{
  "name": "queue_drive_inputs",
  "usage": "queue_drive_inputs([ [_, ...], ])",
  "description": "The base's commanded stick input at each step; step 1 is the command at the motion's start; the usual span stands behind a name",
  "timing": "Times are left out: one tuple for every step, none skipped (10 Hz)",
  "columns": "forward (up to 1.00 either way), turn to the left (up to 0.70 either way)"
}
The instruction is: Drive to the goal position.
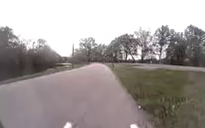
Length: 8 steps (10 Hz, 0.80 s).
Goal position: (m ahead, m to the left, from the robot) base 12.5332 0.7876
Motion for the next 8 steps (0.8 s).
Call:
queue_drive_inputs([
  [1.00, 0.00],
  [1.00, 0.00],
  [1.00, 0.00],
  [1.00, 0.00],
  [1.00, 0.00],
  [1.00, 0.00],
  [1.00, 0.00],
  [1.00, 0.00],
])
